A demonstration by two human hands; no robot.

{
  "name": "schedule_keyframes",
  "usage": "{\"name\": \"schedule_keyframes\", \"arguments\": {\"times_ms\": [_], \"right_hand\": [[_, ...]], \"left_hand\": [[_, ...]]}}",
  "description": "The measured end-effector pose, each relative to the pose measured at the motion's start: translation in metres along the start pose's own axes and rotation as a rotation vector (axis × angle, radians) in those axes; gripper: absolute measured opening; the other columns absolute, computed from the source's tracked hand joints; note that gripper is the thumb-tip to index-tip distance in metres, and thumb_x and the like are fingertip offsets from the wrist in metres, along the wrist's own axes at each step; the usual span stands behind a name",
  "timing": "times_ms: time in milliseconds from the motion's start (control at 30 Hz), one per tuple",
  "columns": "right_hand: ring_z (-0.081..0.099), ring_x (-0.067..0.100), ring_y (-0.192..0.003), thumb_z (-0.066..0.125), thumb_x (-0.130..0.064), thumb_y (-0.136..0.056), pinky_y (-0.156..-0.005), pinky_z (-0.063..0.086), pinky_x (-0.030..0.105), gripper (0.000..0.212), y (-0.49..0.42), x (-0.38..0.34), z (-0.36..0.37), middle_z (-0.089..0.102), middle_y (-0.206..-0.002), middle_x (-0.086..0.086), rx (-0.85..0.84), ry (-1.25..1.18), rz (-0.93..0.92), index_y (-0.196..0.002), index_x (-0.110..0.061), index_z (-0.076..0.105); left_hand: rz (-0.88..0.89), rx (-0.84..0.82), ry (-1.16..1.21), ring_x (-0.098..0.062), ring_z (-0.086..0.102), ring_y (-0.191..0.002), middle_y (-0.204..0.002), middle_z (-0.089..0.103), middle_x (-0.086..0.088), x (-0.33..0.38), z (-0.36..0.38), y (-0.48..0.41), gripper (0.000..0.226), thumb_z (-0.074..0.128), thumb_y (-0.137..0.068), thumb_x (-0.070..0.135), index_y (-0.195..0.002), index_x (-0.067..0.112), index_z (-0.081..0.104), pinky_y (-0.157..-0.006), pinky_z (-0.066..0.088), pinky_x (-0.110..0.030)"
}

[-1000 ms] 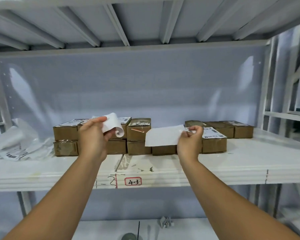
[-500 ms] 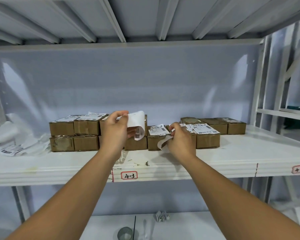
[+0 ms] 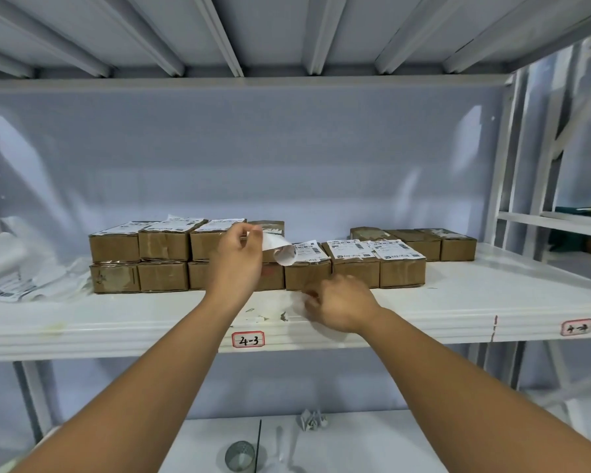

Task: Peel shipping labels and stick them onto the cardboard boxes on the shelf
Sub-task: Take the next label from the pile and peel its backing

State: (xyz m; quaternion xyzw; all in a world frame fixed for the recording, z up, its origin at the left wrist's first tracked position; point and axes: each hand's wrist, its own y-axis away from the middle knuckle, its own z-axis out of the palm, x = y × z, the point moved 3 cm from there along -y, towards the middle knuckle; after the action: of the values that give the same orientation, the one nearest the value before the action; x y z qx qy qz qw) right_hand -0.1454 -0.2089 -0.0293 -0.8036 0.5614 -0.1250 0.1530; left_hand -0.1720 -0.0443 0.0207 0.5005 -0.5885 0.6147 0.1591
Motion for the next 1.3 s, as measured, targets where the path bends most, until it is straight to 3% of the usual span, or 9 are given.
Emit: {"name": "schedule_keyframes", "arguments": {"times_ms": [100, 167, 267, 367, 500, 700, 967, 1100, 1300], "right_hand": [[0.05, 0.027, -0.078, 0.023, -0.056, -0.091, -0.079, 0.035, 0.034, 0.048, -0.001, -0.003, -0.003, 0.057, -0.076, 0.007, -0.016, -0.006, 0.025, -0.075, -0.029, 0.059], [0.055, 0.027, -0.086, 0.031, -0.046, -0.097, -0.072, 0.034, 0.032, 0.043, -0.003, -0.005, -0.011, 0.059, -0.081, 0.008, 0.197, -0.13, 0.061, -0.083, -0.021, 0.063], [0.054, 0.015, -0.081, 0.039, -0.028, -0.099, -0.066, 0.037, 0.029, 0.023, -0.002, -0.01, -0.032, 0.06, -0.087, -0.002, 0.486, -0.654, 0.08, -0.099, -0.018, 0.06], [0.054, 0.006, -0.075, 0.05, -0.031, -0.094, -0.065, 0.043, 0.024, 0.007, -0.006, -0.029, -0.051, 0.056, -0.083, -0.009, 0.497, -0.994, 0.041, -0.095, -0.024, 0.052], [0.062, 0.017, -0.089, 0.05, -0.054, -0.081, -0.081, 0.049, 0.04, 0.02, -0.013, -0.041, -0.061, 0.064, -0.096, 0.0, 0.512, -1.397, 0.109, -0.084, -0.035, 0.046], [0.06, 0.012, -0.09, 0.064, -0.014, -0.085, -0.077, 0.05, 0.032, 0.03, -0.017, -0.048, -0.065, 0.058, -0.102, -0.007, 0.433, -1.31, 0.077, -0.092, -0.03, 0.04], [0.059, 0.017, -0.085, 0.062, -0.005, -0.086, -0.076, 0.048, 0.033, 0.032, -0.021, -0.049, -0.06, 0.061, -0.103, -0.004, 0.378, -1.379, 0.078, -0.079, -0.029, 0.043], [0.06, 0.025, -0.079, 0.057, 0.0, -0.08, -0.075, 0.05, 0.046, 0.039, -0.032, -0.039, -0.055, 0.065, -0.083, -0.008, 0.486, -1.437, 0.283, -0.056, -0.029, 0.046], [0.035, 0.019, -0.057, 0.052, -0.003, -0.082, -0.057, 0.031, 0.032, 0.031, -0.049, -0.022, -0.054, 0.04, -0.061, -0.002, 0.587, -1.469, 0.489, -0.064, -0.022, 0.036]], "left_hand": [[0.017, 0.032, -0.083, -0.023, 0.059, -0.077, -0.077, 0.061, 0.005, 0.0, -0.001, 0.003, 0.027, 0.035, -0.097, 0.038, -0.102, 0.023, 0.057, -0.071, 0.047, -0.038], [0.051, 0.066, -0.166, -0.026, 0.06, -0.082, -0.081, 0.063, 0.002, 0.001, -0.003, 0.004, 0.028, 0.031, -0.097, 0.042, -0.103, 0.026, 0.054, -0.073, 0.048, -0.04], [0.107, 0.1, -0.32, -0.028, 0.059, -0.078, -0.08, 0.064, -0.003, 0.005, -0.004, 0.006, 0.028, 0.027, -0.098, 0.045, -0.104, 0.028, 0.048, -0.066, 0.045, -0.037], [0.145, 0.122, -0.42, -0.027, 0.058, -0.076, -0.08, 0.064, -0.003, 0.011, -0.006, 0.006, 0.03, 0.023, -0.099, 0.044, -0.108, 0.027, 0.046, -0.06, 0.04, -0.033], [0.112, 0.172, -0.446, -0.026, 0.051, -0.077, -0.081, 0.061, -0.003, 0.017, -0.014, 0.002, 0.031, 0.021, -0.099, 0.043, -0.107, 0.026, 0.046, -0.062, 0.036, -0.034], [0.165, 0.139, -0.614, -0.028, 0.057, -0.082, -0.086, 0.066, -0.002, 0.019, -0.019, -0.005, 0.047, 0.015, -0.095, 0.057, -0.115, 0.026, 0.044, -0.063, 0.038, -0.033], [0.202, 0.104, -0.636, -0.029, 0.059, -0.088, -0.089, 0.065, -0.005, 0.023, -0.023, -0.008, 0.067, 0.01, -0.086, 0.066, -0.12, 0.023, 0.048, -0.065, 0.04, -0.034], [0.335, 0.095, -0.553, -0.029, 0.058, -0.084, -0.08, 0.069, -0.006, 0.027, -0.021, -0.006, 0.041, 0.027, -0.099, 0.044, -0.129, 0.022, 0.046, -0.093, 0.036, -0.04], [0.587, -0.088, -0.434, -0.012, 0.051, -0.067, -0.068, 0.051, 0.007, 0.021, -0.009, 0.0, 0.063, 0.052, -0.094, 0.028, -0.147, 0.029, 0.019, -0.062, 0.043, -0.031]]}}
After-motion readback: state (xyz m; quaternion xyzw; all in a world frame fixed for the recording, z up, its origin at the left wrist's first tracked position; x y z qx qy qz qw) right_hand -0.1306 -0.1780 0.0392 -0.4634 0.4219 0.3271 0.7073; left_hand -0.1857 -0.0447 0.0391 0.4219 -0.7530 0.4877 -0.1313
